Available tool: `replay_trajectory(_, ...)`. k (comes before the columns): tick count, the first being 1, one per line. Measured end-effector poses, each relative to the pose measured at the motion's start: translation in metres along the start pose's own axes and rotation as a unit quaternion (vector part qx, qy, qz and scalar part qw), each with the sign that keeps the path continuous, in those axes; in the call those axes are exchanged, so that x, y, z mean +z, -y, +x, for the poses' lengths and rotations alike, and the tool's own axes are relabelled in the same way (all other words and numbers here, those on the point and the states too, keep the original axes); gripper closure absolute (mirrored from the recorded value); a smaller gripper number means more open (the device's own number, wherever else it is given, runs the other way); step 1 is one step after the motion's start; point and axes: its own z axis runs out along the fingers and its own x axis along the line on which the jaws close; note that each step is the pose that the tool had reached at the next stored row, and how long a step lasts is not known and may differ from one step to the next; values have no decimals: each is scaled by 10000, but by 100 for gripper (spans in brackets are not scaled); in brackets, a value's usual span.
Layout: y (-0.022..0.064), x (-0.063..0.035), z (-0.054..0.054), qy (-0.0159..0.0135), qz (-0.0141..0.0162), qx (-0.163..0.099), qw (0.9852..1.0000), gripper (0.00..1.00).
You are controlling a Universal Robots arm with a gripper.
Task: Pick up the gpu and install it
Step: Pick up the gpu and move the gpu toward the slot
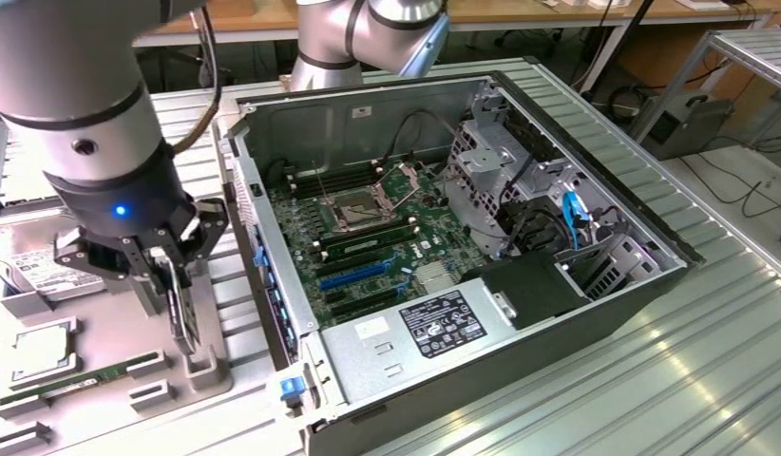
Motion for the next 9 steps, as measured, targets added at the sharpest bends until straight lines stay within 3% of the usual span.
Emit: replay_trajectory(9, -11, -418, -42, -3, 0, 0, 10000, 74)
